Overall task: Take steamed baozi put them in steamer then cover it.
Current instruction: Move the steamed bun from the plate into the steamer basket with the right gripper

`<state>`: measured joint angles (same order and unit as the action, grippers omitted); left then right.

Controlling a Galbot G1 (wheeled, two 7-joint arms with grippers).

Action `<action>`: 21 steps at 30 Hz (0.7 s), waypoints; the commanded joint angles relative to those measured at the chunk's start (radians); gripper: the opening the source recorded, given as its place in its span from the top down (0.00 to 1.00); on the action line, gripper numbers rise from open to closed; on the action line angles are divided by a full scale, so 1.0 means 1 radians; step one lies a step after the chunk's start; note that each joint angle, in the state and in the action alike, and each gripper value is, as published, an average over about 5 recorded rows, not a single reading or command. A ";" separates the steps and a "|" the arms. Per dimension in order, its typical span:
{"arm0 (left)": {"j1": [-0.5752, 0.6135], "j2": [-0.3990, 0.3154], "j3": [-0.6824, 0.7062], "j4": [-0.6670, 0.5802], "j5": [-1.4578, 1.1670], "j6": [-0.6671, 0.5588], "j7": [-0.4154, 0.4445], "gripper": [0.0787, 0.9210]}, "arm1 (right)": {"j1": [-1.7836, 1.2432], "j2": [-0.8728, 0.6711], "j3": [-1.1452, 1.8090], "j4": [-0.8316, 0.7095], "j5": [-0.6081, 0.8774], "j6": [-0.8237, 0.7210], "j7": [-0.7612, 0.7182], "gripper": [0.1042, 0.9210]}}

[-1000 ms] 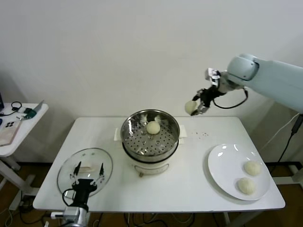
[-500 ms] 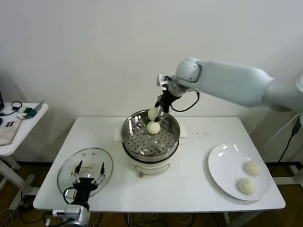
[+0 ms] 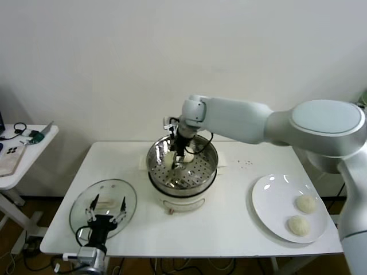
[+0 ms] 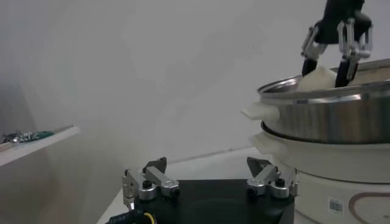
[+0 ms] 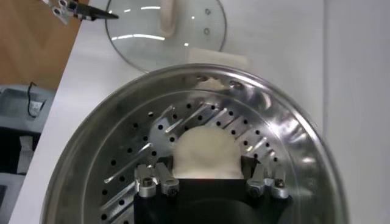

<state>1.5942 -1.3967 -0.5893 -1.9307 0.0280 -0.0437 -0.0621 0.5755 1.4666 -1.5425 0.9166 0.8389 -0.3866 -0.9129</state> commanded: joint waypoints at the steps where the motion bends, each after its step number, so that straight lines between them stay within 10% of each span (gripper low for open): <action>1: 0.000 0.001 0.001 0.004 0.001 0.000 0.000 0.12 | -0.054 0.061 -0.011 -0.061 -0.025 0.010 -0.006 0.26; 21: -0.005 0.007 0.006 0.006 0.003 0.004 -0.002 0.12 | 0.021 -0.022 0.004 0.008 -0.037 0.013 -0.036 0.12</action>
<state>1.5898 -1.3892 -0.5830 -1.9246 0.0302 -0.0396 -0.0639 0.5501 1.4881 -1.5431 0.8839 0.8075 -0.3752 -0.9307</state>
